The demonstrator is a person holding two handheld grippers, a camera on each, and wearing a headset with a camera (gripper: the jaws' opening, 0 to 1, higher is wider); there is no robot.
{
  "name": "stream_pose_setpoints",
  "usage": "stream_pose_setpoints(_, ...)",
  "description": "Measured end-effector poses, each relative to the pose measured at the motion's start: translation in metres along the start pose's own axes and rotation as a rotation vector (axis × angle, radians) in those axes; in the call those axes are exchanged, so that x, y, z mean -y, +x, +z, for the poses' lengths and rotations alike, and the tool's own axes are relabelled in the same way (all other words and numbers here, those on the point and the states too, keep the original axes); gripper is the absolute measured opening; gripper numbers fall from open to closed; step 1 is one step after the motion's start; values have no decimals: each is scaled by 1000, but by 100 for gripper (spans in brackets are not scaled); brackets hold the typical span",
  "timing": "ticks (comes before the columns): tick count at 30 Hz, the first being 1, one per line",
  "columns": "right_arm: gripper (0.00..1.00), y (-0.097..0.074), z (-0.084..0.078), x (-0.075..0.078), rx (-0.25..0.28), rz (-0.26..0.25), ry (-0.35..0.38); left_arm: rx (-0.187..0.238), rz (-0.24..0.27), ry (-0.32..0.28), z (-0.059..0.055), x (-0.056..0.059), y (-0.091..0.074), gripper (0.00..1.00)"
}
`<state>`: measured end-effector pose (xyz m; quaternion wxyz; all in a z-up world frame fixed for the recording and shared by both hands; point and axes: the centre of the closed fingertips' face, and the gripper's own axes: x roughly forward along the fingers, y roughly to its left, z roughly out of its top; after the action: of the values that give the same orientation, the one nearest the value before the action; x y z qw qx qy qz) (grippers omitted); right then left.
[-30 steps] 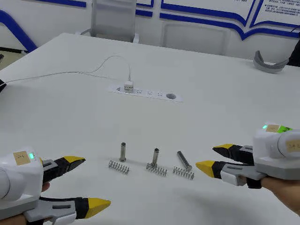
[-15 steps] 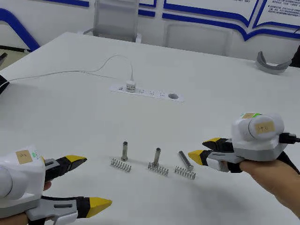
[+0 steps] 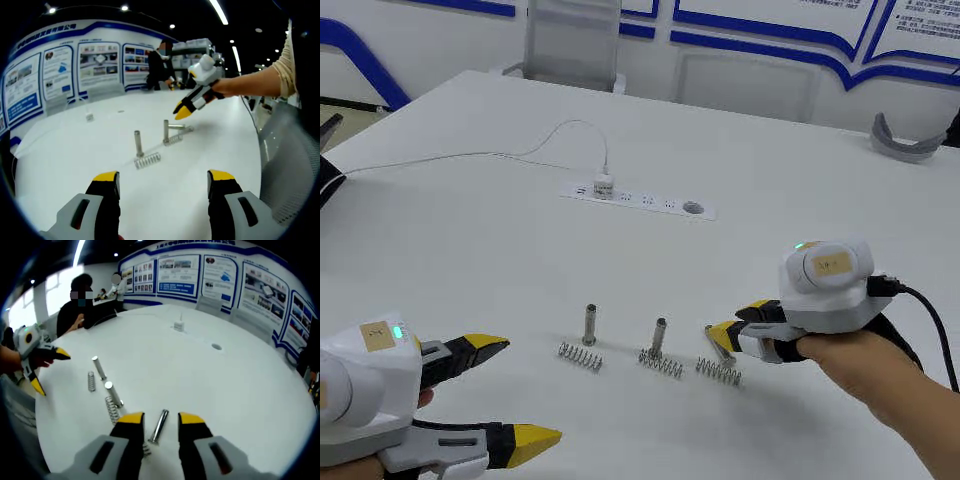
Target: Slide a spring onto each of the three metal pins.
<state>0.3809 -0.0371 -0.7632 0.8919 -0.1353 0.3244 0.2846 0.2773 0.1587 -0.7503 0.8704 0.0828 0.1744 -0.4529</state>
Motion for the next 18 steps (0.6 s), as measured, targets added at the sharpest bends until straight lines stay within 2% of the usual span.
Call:
stream_pose_setpoints(10,23,15,-4,3,-49,-21,15,-3,1,-11,-4,0,-1,72)
stream_pose_setpoints(18,19,25,-13,2,-85,-18,39,-10,2,-24,-9,-1,-1,71)
